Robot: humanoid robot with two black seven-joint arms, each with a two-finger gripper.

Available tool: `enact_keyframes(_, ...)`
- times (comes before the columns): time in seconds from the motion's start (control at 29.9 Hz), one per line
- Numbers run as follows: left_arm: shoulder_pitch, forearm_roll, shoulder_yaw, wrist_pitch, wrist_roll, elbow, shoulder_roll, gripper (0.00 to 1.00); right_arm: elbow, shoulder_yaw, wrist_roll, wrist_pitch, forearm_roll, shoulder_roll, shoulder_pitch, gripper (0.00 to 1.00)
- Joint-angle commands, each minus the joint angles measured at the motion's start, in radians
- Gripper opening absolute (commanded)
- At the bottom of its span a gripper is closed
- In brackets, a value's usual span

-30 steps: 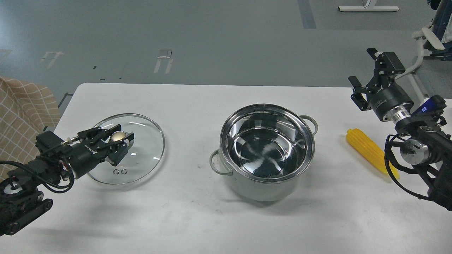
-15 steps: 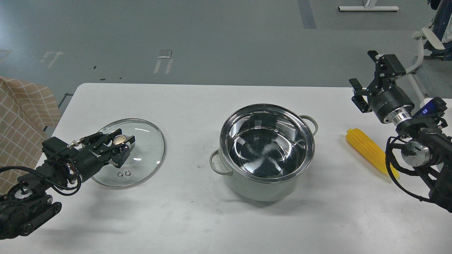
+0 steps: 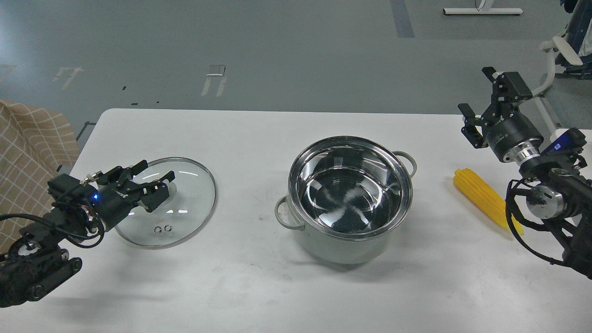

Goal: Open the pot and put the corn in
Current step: 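Raise the left gripper away from the lid, then lower the right gripper onto the yellow corn cob and grasp it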

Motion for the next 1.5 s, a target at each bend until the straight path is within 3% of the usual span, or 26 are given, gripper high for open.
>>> enact_keyframes(0.0,-0.07,-0.131,-0.007,0.0,0.0,-0.038,0.042,0.84,0.003,-0.001,0.0,0.001,-0.008,-0.019,0.006,1.0)
enact_keyframes(0.07,-0.125,-0.246,-0.01,-0.004,0.0,-0.095,0.08,0.85,0.003,-0.009,0.0,0.001,-0.032,-0.038,0.015,1.0)
enact_keyframes(0.13,-0.196,-0.449,-0.014,-0.164,0.0,-0.16,0.131,0.85,0.012,-0.027,0.0,0.001,-0.15,-0.08,0.035,1.0)
enact_keyframes(0.2,-0.247,-0.569,-0.015,-0.241,0.0,-0.185,0.141,0.85,0.021,-0.055,0.0,-0.002,-0.236,-0.104,0.058,1.0)
enact_keyframes(0.4,-0.443,-1.055,-0.025,-0.598,0.0,-0.196,0.141,0.86,0.125,-0.283,0.0,-0.069,-0.576,-0.268,0.191,1.0)
enact_keyframes(0.47,-0.457,-1.128,-0.037,-0.663,0.0,-0.199,0.141,0.87,0.159,-0.338,0.0,-0.083,-0.648,-0.302,0.218,1.0)
enact_keyframes(0.6,-0.449,-1.313,-0.167,-0.882,0.0,-0.291,0.149,0.87,0.216,-0.47,0.0,-0.144,-0.988,-0.402,0.258,1.0)
enact_keyframes(0.8,-0.411,-1.35,-0.223,-0.9,0.0,-0.346,0.145,0.9,0.183,-0.55,0.0,-0.157,-1.288,-0.436,0.251,1.0)
enact_keyframes(1.1,-0.403,-1.35,-0.225,-0.9,0.0,-0.374,0.148,0.9,0.123,-0.652,0.0,-0.161,-1.338,-0.365,0.247,1.0)
enact_keyframes(1.24,-0.403,-1.35,-0.228,-0.898,0.0,-0.38,0.148,0.9,0.04,-0.724,0.0,-0.218,-1.341,-0.287,0.244,0.99)
enact_keyframes(1.4,-0.402,-1.35,-0.225,-0.897,0.0,-0.382,0.148,0.9,-0.052,-0.8,0.0,-0.265,-1.339,-0.201,0.241,0.91)
enact_keyframes(1.47,-0.394,-1.349,-0.228,-0.898,0.0,-0.386,0.149,0.9,-0.078,-0.826,0.0,-0.276,-1.338,-0.164,0.23,0.82)
